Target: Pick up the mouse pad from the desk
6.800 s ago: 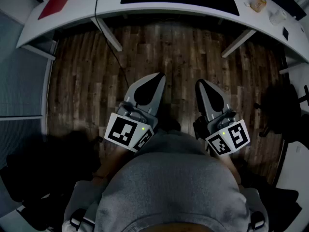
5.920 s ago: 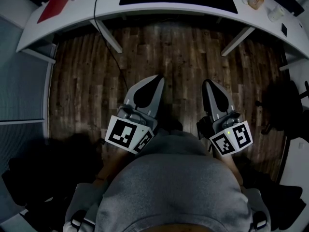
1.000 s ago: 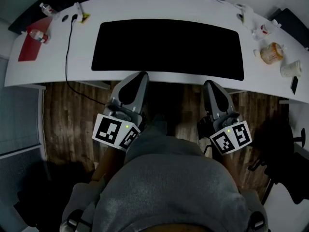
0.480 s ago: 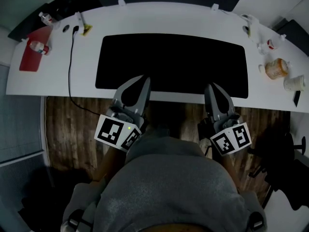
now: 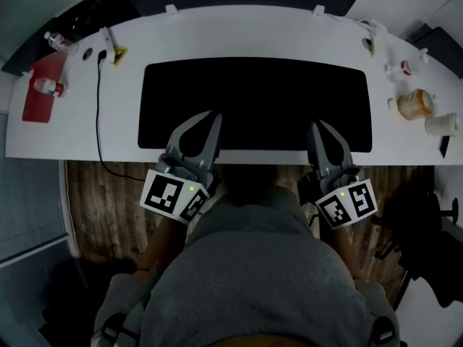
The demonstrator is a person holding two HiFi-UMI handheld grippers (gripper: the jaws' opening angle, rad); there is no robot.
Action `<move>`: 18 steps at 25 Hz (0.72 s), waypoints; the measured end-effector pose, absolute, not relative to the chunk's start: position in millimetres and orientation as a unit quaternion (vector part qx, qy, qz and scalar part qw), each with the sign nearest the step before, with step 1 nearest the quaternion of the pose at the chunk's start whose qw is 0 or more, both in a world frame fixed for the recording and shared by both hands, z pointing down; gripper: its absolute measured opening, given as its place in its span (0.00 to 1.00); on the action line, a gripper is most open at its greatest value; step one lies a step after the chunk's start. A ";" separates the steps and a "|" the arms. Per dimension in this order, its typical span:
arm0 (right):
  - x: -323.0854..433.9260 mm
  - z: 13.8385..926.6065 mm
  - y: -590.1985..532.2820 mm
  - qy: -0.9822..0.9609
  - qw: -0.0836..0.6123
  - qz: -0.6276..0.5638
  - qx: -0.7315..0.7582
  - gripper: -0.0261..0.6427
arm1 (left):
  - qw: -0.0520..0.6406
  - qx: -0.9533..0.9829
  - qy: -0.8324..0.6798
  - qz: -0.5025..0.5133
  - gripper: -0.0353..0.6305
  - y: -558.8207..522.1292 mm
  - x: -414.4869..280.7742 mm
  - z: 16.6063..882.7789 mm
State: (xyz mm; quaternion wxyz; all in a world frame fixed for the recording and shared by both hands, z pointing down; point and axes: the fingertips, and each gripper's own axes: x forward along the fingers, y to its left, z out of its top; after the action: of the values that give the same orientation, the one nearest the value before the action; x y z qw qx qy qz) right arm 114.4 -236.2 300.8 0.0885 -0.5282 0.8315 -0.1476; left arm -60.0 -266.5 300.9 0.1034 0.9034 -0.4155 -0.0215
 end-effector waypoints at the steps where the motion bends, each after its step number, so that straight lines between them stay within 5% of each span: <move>1: 116.2 301.0 -237.7 0.832 0.085 -0.149 -0.527 0.04 | 0.106 0.903 -0.417 -0.019 0.05 -268.2 -58.3 303.5; 18: 133.0 326.7 -260.9 0.855 0.047 -0.168 -0.488 0.05 | 0.111 0.872 -0.476 -0.007 0.05 -279.7 -50.1 319.8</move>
State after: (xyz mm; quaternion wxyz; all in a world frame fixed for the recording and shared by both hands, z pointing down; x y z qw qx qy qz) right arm 133.0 -260.9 326.7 0.0473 -0.4876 0.8554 -0.1684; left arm -50.1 -279.7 319.8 0.1112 0.8721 -0.4765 -0.0073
